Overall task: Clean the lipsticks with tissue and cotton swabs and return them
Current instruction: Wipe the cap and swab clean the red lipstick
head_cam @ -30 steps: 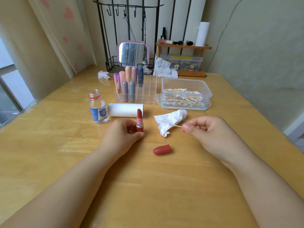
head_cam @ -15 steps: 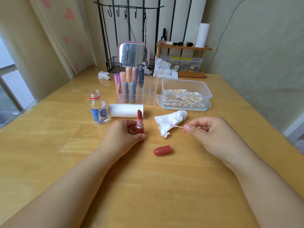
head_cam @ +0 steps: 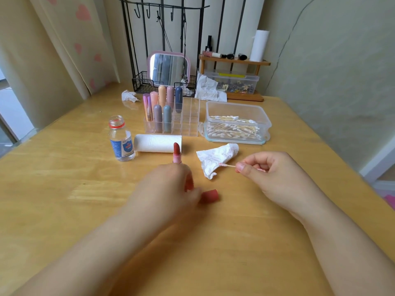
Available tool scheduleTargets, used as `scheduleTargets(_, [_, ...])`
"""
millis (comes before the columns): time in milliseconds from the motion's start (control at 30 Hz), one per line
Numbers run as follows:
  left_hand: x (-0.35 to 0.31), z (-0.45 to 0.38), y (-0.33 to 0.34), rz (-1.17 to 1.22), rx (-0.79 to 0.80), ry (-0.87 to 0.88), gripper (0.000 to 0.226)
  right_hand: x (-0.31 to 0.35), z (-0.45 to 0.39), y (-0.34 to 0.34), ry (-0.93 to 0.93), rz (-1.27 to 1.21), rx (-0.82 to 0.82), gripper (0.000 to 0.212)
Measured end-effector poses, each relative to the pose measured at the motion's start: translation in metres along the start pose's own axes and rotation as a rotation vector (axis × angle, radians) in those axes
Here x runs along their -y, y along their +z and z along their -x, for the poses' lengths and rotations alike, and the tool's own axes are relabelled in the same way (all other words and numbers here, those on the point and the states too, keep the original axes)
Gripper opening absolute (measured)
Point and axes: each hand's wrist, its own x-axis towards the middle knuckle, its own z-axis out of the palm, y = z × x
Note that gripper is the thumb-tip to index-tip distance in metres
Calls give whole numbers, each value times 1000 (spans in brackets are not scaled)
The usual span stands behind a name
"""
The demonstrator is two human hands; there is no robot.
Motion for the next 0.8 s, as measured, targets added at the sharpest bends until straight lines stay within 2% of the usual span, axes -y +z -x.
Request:
scheduleTargets(133, [-3, -4, 24, 52, -72, 147, 30, -1, 0, 1, -4, 39, 14, 14])
scheduleTargets(233, [3, -11, 33, 94, -44, 194, 23, 0, 1, 2, -9, 59, 7, 14])
scheduleTargets(400, [8, -12, 38, 105, -2, 279, 26, 1, 2, 2, -2, 83, 15, 13])
scheduleTargets(533, [8, -10, 38, 131, -49, 301, 19, 4, 3, 1, 0, 95, 11, 13])
scheduleTargets(700, [12, -13, 30, 511, -17, 229, 4, 9, 5, -4, -51, 61, 36, 14])
scheduleTargets(800, [14, -14, 30, 675, 38, 245, 12, 12, 7, -6, -85, 58, 49, 14])
